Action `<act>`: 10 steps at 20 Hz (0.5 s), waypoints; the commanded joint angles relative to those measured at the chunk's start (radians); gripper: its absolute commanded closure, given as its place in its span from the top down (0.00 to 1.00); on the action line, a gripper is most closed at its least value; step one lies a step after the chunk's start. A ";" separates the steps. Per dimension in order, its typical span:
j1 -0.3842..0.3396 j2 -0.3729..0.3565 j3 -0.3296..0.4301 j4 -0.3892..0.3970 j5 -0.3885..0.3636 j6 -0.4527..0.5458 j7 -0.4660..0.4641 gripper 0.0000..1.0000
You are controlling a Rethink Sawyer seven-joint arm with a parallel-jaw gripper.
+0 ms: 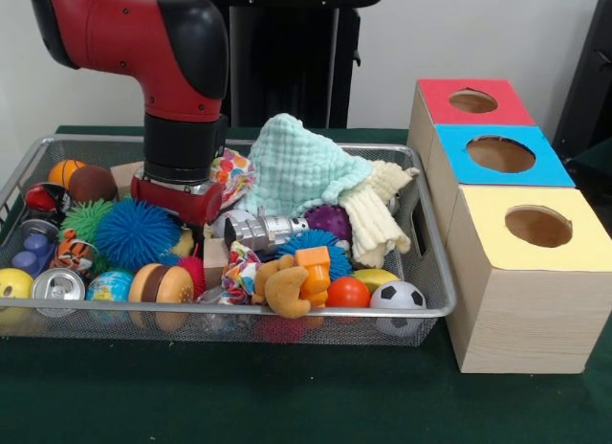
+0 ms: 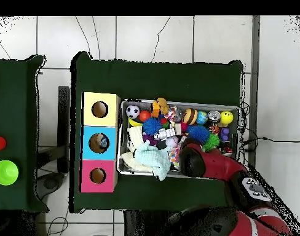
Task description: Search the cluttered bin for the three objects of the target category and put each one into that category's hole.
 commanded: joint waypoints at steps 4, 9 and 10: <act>0.050 0.232 0.113 -0.026 0.077 -0.051 0.175 1.00; 0.104 0.201 0.026 -0.029 0.077 -0.024 0.139 1.00; 0.098 0.177 0.028 -0.008 0.069 -0.014 0.131 1.00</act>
